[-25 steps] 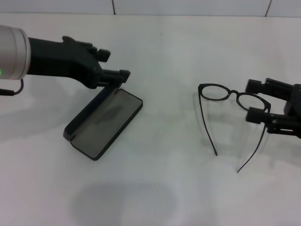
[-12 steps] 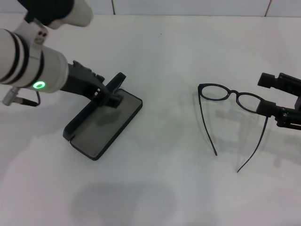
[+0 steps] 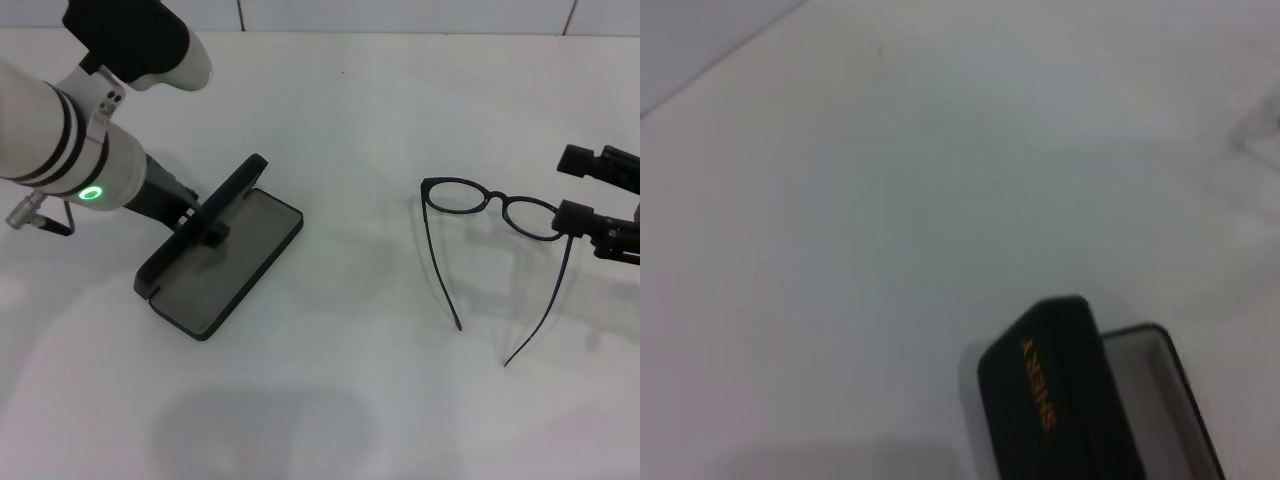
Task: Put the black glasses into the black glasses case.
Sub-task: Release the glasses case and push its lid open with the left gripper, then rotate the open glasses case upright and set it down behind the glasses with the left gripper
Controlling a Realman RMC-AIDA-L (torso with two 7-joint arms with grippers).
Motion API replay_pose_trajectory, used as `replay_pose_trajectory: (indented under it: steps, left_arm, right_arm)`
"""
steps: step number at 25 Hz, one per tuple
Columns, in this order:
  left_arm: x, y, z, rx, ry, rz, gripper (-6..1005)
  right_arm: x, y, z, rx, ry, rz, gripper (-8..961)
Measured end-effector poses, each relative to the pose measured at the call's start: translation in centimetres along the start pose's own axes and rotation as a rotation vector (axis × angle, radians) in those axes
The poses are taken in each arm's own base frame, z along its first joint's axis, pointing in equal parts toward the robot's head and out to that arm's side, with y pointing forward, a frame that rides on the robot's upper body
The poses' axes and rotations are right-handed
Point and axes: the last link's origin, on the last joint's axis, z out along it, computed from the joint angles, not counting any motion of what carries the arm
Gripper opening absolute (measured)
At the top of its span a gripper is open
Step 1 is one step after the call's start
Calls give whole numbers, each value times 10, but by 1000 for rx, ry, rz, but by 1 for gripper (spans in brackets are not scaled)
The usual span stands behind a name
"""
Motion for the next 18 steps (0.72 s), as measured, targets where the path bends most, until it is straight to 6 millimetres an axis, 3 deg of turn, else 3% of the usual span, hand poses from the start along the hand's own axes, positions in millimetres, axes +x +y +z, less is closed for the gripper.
replay_pose_trajectory:
  steps: [3, 8, 11, 14, 18]
  left_arm:
    - [-1, 3, -4, -11, -24, 11, 619]
    - [1, 5, -7, -13, -20, 11, 394]
    - [4, 6, -10, -7, -9, 15, 330]
    - [8, 5, -15, 7, 9, 29, 266]
    - [21, 4, -22, 40, 70, 85, 212]
  right_arm:
    - [0, -1, 1, 4, -2, 0, 840]
    - [1, -3, 3, 9, -4, -3, 840]
    - [0, -3, 2, 23, -22, -13, 841]
    - [-2, -1, -6, 42, -62, -23, 841]
    - [-10, 10, -30, 55, -198, -60, 841]
